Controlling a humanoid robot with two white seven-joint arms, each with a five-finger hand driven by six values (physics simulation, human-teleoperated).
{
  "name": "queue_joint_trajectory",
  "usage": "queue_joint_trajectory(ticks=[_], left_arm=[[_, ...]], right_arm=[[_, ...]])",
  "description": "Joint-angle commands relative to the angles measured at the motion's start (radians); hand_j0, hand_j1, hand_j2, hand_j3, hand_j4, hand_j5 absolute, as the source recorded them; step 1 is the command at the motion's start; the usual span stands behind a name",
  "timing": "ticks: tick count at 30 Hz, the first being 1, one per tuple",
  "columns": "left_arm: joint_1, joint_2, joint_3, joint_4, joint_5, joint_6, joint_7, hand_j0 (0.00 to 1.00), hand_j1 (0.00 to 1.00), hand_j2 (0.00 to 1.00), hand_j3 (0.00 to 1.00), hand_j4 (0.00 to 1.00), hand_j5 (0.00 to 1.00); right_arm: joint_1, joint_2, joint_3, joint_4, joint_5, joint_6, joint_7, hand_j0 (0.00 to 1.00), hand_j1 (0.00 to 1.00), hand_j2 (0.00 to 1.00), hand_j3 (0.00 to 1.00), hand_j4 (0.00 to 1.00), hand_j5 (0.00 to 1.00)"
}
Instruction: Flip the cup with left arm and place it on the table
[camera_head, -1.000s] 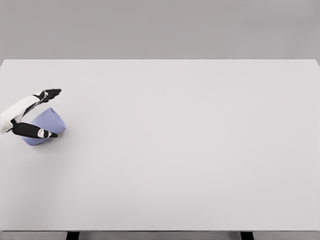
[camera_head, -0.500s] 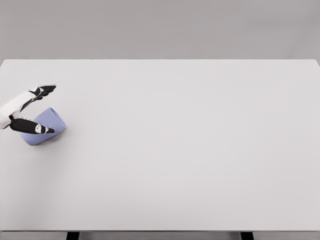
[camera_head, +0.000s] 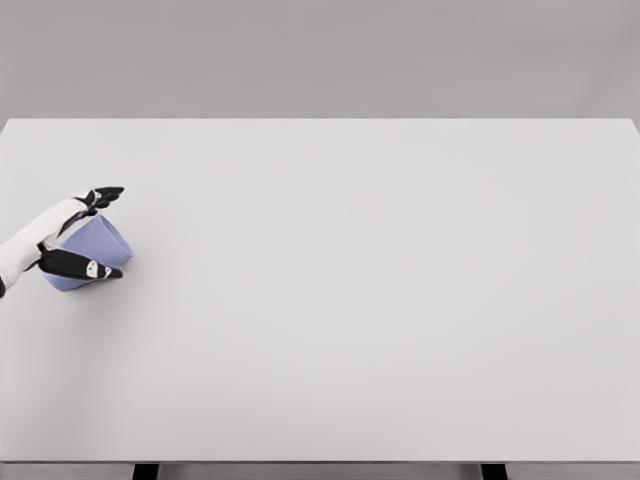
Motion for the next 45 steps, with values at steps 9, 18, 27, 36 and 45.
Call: queue_joint_trajectory(ticks=[9, 18, 27, 36, 45], left_arm=[[0.005, -0.009, 0.002, 0.000, 0.004, 0.095, 0.003, 1.00, 1.00, 1.00, 1.00, 1.00, 1.00], [0.005, -0.009, 0.001, 0.000, 0.001, 0.098, -0.004, 0.65, 0.65, 0.65, 0.65, 0.65, 0.65], [0.006, 0.002, 0.034, -0.002, 0.001, -0.167, -0.007, 0.54, 0.54, 0.54, 0.54, 0.54, 0.54], [0.052, -0.075, 0.102, 0.000, -0.041, -0.427, 0.005, 0.52, 0.52, 0.52, 0.52, 0.52, 0.52], [0.092, -0.199, 0.114, 0.021, -0.056, -0.612, 0.054, 0.54, 0.54, 0.54, 0.54, 0.54, 0.54]], right_arm=[[0.000, 0.000, 0.000, 0.000, 0.000, 0.000, 0.000, 1.00, 1.00, 1.00, 1.00, 1.00, 1.00], [0.000, 0.000, 0.000, 0.000, 0.000, 0.000, 0.000, 1.00, 1.00, 1.00, 1.00, 1.00, 1.00], [0.000, 0.000, 0.000, 0.000, 0.000, 0.000, 0.000, 1.00, 1.00, 1.00, 1.00, 1.00, 1.00], [0.000, 0.000, 0.000, 0.000, 0.000, 0.000, 0.000, 1.00, 1.00, 1.00, 1.00, 1.00, 1.00], [0.000, 0.000, 0.000, 0.000, 0.000, 0.000, 0.000, 1.00, 1.00, 1.00, 1.00, 1.00, 1.00]])
